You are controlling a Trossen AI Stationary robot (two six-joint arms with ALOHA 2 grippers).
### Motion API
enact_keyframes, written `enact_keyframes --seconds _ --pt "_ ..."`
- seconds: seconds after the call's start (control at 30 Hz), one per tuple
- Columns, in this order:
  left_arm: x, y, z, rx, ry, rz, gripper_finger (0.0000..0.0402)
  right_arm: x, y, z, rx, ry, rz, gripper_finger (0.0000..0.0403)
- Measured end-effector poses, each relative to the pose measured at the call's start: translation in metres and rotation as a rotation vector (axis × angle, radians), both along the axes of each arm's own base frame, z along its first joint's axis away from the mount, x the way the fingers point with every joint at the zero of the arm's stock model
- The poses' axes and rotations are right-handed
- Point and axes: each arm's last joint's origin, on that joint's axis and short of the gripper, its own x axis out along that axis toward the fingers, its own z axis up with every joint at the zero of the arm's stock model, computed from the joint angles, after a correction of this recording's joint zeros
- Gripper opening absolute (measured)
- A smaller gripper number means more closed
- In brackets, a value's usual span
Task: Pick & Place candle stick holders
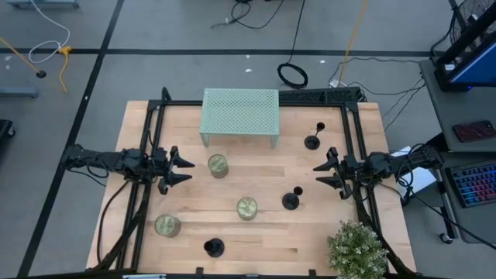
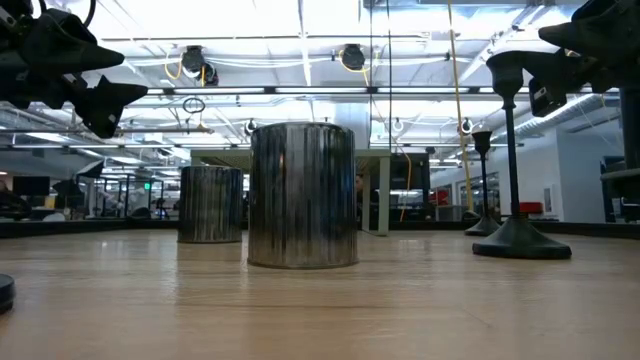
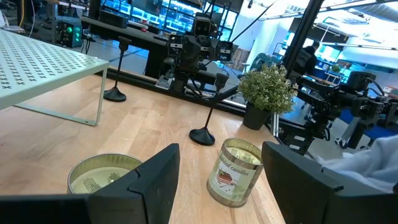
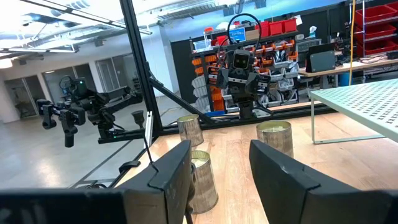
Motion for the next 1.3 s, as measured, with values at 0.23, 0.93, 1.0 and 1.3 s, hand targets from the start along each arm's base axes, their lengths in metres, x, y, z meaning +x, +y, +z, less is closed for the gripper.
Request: enact_keyframes --seconds 0.23,0.93,1.0,1.3 --pt "0.0000 0.0000 0.0000 0.000 0.000 0.000 0.0235 0.0000 0.0000 0.0000 0.000 0.001 0.000 0.0155" --pt "0.0000 0.0000 0.0000 0.000 0.000 0.000 0.0235 0.0000 0.0000 0.0001 -0.023 -0.004 -0.003 0.0155" --pt "0.0000 0.0000 0.0000 0.000 0.000 0.000 0.0234 -0.0001 0.0000 0.0008 -0.048 -0.016 -0.007 0.0155" --pt "0.0000 0.0000 0.0000 0.000 0.000 0.000 0.0235 -0.0015 -0.0004 0.0089 -0.048 -0.102 -0.013 0.0155"
